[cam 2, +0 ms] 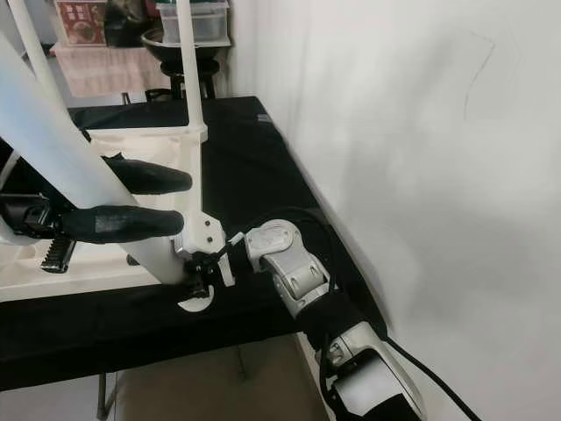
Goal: Building children table
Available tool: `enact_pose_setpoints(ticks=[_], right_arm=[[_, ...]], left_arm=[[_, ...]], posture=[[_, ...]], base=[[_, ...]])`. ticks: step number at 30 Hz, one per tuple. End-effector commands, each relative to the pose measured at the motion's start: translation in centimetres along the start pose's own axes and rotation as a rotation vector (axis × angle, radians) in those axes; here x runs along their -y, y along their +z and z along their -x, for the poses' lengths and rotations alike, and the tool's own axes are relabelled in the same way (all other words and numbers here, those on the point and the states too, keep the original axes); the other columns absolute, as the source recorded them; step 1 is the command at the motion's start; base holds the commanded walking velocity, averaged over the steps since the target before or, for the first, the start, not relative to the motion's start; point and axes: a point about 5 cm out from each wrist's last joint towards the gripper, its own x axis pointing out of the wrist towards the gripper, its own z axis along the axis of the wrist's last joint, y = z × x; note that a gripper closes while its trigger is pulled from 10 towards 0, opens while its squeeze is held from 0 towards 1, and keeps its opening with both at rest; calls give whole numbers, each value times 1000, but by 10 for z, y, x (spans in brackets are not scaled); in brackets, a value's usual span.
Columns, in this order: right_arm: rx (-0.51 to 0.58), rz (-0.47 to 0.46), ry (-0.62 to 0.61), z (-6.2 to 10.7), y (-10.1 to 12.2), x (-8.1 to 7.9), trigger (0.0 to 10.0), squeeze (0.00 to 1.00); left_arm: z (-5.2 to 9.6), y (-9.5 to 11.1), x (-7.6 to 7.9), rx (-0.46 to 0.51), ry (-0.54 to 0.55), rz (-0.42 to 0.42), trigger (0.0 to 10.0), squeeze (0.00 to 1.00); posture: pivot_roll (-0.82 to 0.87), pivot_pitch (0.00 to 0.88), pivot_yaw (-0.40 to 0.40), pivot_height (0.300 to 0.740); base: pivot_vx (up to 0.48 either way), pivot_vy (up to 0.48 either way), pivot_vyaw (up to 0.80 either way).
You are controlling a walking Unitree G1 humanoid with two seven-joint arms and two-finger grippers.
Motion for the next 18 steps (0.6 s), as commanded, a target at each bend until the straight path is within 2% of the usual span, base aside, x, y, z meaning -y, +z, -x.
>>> enact_pose_setpoints(ticks=[1, 5, 6, 7, 8, 10, 11, 13, 14, 15, 16, 17, 18], right_arm=[[-32, -28, -122, 1, -2, 14, 0, 0], [-37, -24, -177, 0, -2, 20, 0, 0], [-37, -27, -205, 0, -2, 23, 0, 0], [-34, -36, -258, 1, -2, 28, 0, 0], [-34, -36, -258, 1, -2, 28, 0, 0], [-29, -53, -363, 4, -2, 37, 0, 0], [-29, -53, -363, 4, -2, 37, 0, 0], [-25, -75, -445, 9, -2, 44, 0, 0], [-18, -91, -501, 12, -2, 49, 0, 0], [-18, -91, -501, 12, -2, 49, 0, 0], [-12, -106, -546, 16, -2, 54, 0, 0], [-12, -106, -546, 16, -2, 54, 0, 0], [-9, -123, -590, 19, -3, 57, 0, 0]], left_arm=[[-17, 3, 19, 116, -243, 52, 0, 0], [-16, 6, 18, 131, -228, 58, 0, 0], [-15, 6, 15, 138, -197, 72, 4745, 94], [-13, 7, 6, 155, -113, 83, 10000, 1000], [-13, 7, 6, 155, -113, 83, 10000, 1000], [-7, 7, -5, 166, 31, 63, 10000, 1000], [-7, 7, -5, 166, 31, 63, 10000, 1000], [1, 8, -14, 187, 174, 34, 10000, 1000], [9, 9, -21, 197, 296, 9, 10000, 1000], [9, 9, -21, 197, 296, 9, 10000, 1000], [17, 8, -26, 194, 407, -11, 10000, 1000], [17, 8, -26, 194, 407, -11, 10000, 1000], [25, 6, -28, 182, 505, -23, 10000, 1000]], posture=[[32, 0, -39, 740], [33, 0, -39, 740], [33, 0, -38, 740], [33, 0, -37, 740], [33, 0, -37, 740], [32, 0, -35, 740], [32, 0, -35, 740], [34, 0, -37, 740], [35, 0, -39, 740], [35, 0, -39, 740], [42, 0, -43, 740], [42, 0, -43, 740], [43, 0, -45, 740]], base=[[0, 0, 0], [0, 0, 0], [0, 0, 0], [0, 0, 0], [0, 0, 0], [0, 0, 0], [0, 0, 0], [0, 0, 0], [0, 0, 0], [0, 0, 0], [0, 0, 0], [0, 0, 0], [0, 0, 0]])
